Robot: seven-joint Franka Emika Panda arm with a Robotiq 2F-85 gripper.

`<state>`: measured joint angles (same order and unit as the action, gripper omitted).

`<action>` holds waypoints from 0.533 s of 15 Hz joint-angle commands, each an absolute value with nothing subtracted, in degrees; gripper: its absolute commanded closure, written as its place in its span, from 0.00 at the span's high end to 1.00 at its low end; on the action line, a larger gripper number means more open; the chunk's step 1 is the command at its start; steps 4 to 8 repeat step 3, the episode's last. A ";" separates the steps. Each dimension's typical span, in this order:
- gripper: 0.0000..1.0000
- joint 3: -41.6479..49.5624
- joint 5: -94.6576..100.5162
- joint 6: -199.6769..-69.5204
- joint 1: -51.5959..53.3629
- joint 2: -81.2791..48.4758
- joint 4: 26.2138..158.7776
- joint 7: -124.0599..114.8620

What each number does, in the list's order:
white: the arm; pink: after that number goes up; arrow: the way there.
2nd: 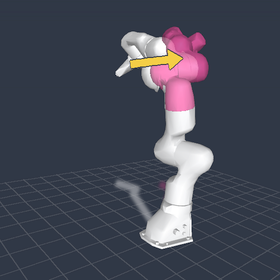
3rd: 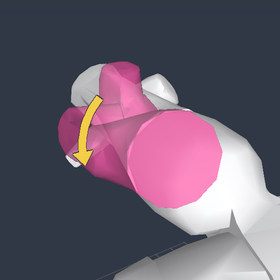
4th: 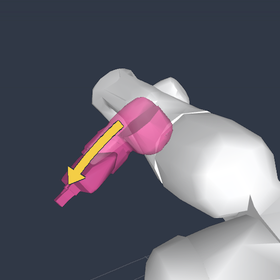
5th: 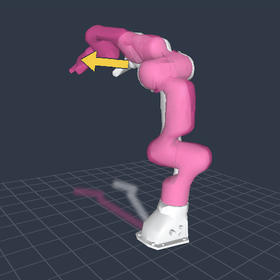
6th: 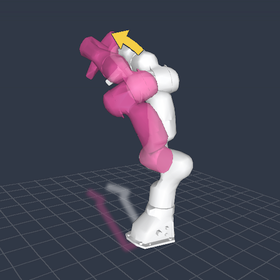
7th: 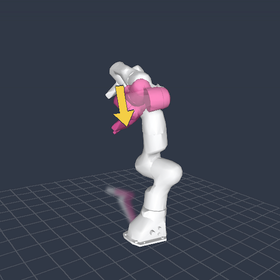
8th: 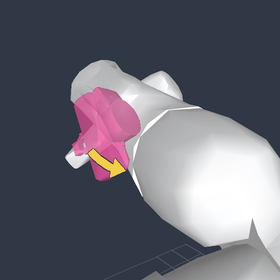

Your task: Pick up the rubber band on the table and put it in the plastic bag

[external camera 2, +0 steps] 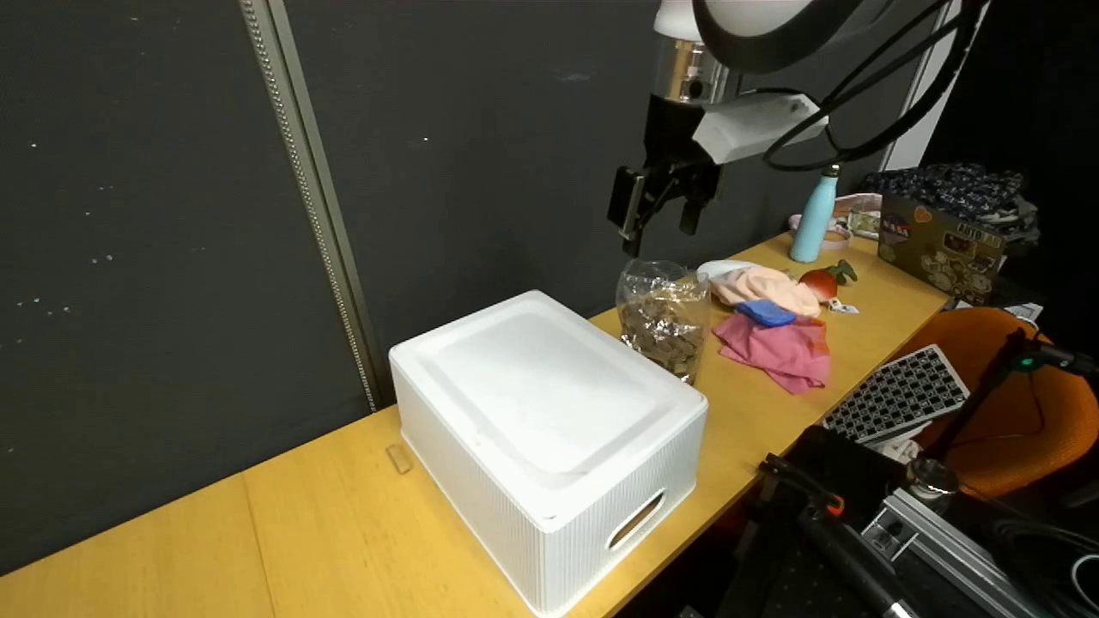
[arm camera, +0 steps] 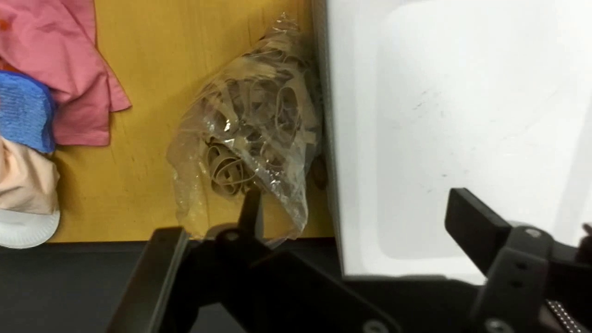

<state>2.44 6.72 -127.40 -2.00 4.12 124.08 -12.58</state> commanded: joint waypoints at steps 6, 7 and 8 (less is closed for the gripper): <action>1.00 1.46 5.48 -127.32 -1.80 5.61 126.10 -12.41; 1.00 1.46 5.48 -127.32 -1.80 5.61 126.10 -12.41; 1.00 1.46 5.48 -127.32 -1.80 5.61 126.10 -12.41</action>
